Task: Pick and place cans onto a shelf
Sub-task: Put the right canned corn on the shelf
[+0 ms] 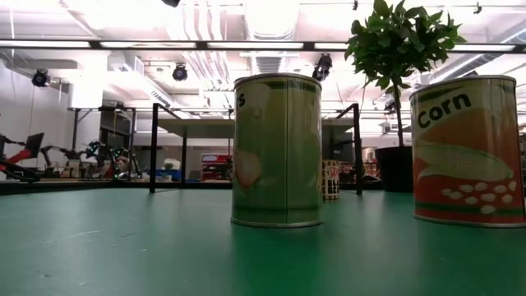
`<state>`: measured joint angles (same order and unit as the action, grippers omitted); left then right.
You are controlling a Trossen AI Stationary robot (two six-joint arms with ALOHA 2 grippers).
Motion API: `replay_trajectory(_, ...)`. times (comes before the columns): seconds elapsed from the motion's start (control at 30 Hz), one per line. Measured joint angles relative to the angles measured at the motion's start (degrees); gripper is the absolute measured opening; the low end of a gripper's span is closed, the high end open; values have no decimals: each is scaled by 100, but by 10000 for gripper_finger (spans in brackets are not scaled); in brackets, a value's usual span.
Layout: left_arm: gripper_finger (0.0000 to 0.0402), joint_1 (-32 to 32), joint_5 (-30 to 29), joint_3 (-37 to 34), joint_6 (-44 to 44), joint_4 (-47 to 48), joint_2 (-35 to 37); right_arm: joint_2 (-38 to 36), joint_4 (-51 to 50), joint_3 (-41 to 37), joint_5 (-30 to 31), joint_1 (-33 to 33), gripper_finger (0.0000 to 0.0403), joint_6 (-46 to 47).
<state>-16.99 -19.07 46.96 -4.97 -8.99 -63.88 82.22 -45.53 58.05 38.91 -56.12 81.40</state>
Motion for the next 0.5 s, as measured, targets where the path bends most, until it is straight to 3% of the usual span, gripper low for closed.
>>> replay_trajectory(0.33,0,2,-4,0,98,-170,0,78,1079,-1007,403,2,270,-257)
replay_trajectory(0.5,0,2,-4,2,123,-210,0,182,2404,-1580,715,40,322,-1069)
